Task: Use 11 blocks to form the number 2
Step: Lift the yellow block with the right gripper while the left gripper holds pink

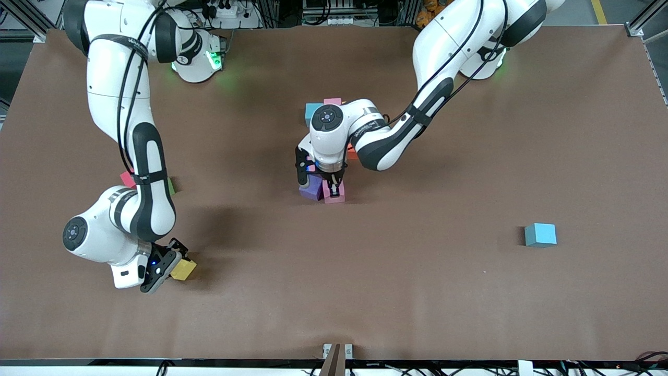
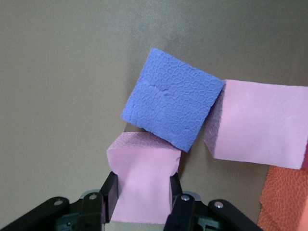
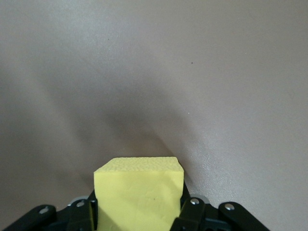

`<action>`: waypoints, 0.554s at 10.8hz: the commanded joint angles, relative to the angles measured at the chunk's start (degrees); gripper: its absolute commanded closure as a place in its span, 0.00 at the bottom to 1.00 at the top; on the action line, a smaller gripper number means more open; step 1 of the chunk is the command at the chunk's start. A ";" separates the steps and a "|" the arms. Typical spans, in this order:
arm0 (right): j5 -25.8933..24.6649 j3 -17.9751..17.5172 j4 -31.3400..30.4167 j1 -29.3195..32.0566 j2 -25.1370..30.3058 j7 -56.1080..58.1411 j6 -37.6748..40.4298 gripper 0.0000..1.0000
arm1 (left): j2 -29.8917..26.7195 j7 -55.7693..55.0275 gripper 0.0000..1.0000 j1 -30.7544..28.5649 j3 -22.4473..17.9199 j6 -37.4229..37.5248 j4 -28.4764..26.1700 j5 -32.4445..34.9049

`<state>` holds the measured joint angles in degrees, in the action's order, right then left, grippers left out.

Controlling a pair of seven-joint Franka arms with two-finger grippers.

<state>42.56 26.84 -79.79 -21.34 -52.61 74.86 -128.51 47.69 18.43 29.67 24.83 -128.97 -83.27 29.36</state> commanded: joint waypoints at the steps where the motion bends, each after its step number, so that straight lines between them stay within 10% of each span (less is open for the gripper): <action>1: -0.64 -1.00 1.48 -0.10 0.40 -5.40 0.98 0.83 | 2.49 -1.03 0.62 1.45 -0.83 -1.02 0.47 1.49; 6: -0.90 -0.82 1.48 -2.22 1.63 -15.96 3.79 0.84 | 2.84 -1.03 0.63 3.02 -1.80 -1.02 0.56 1.49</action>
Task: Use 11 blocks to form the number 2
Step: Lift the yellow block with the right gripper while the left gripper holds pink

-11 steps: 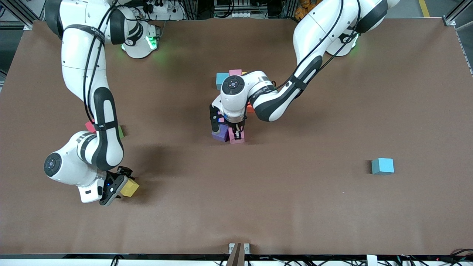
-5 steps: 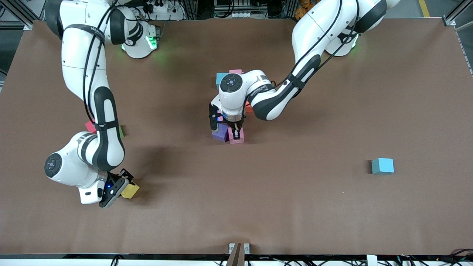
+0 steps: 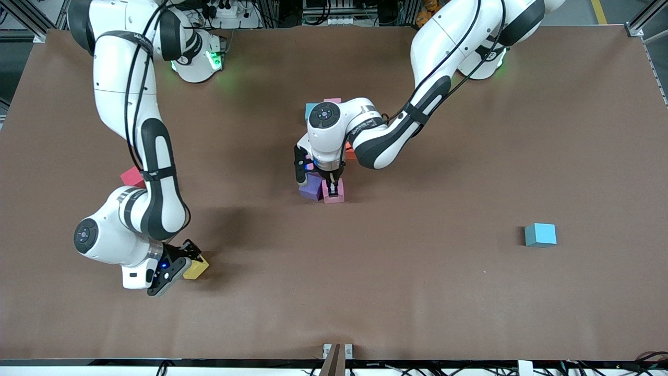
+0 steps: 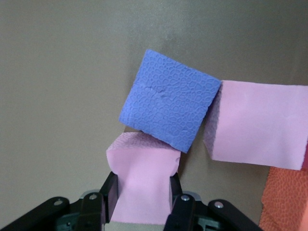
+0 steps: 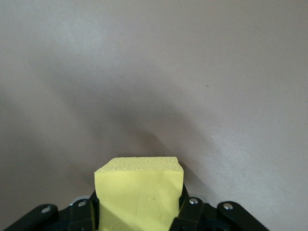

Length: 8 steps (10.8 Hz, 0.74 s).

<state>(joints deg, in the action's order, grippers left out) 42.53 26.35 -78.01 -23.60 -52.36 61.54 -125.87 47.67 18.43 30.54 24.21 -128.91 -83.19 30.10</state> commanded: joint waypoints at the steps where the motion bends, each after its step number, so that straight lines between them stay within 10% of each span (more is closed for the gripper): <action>1: -0.61 -0.42 -0.30 0.04 1.38 -3.00 1.15 0.84 | 2.87 -1.03 0.63 2.76 -1.97 -1.08 0.48 0.75; 8: -0.34 -0.33 -0.30 -1.63 1.73 -13.63 4.75 0.84 | 2.87 -1.20 0.63 2.85 -2.33 -1.08 0.30 0.49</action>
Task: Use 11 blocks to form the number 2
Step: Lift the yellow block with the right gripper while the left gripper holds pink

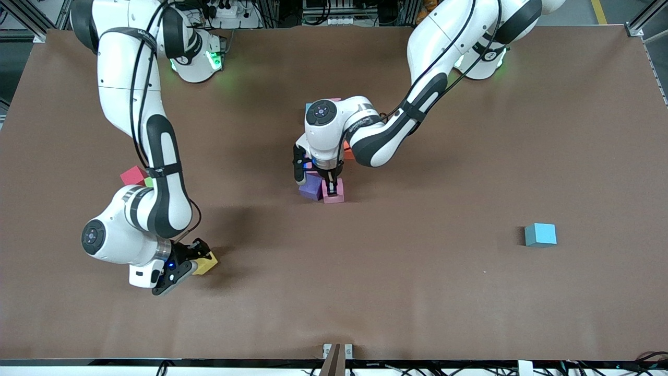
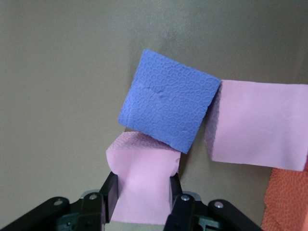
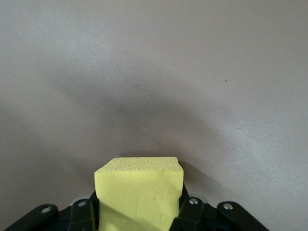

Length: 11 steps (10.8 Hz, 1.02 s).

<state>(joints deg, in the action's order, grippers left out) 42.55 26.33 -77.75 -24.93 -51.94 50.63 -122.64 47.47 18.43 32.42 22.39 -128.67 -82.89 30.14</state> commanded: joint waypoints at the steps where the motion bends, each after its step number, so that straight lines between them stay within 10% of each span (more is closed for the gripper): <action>1: -0.36 -0.40 -0.56 -0.39 1.23 -4.73 2.14 0.84 | 3.06 -1.21 0.63 0.98 -0.51 -1.32 0.01 0.10; 11: -0.97 0.04 -0.64 -4.34 1.40 -15.82 2.32 0.84 | 2.62 -0.59 0.63 0.98 -0.33 -0.88 0.01 -1.66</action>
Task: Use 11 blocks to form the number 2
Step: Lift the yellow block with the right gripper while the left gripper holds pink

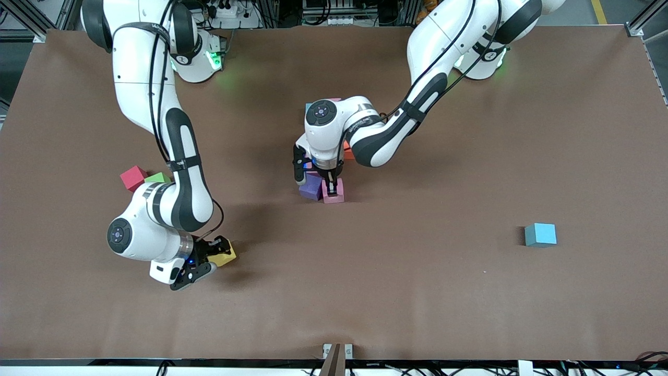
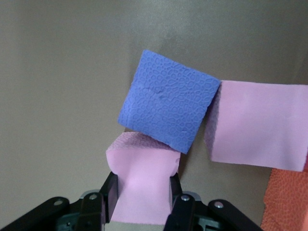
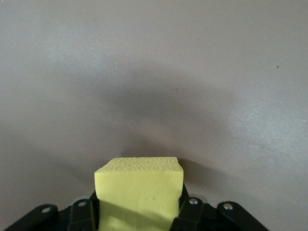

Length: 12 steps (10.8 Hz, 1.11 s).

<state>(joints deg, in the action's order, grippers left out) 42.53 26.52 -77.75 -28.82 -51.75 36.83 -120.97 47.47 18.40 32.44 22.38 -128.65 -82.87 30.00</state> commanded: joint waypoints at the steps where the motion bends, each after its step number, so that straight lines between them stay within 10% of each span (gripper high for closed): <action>1: -0.95 -0.15 -0.65 -0.45 1.22 -2.03 0.65 0.85 | 2.54 -0.48 0.63 0.95 -0.32 -0.73 -0.10 -1.61; 12: -0.87 -0.15 -1.00 -3.17 1.83 -10.81 0.65 0.85 | 2.36 2.25 0.63 1.04 -0.24 -0.64 -1.33 -1.44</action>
<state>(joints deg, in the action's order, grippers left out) 42.52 26.45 -77.75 -30.80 -51.33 28.88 -120.73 47.46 19.52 32.52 22.37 -128.52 -82.88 29.95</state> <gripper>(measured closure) 0.445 0.537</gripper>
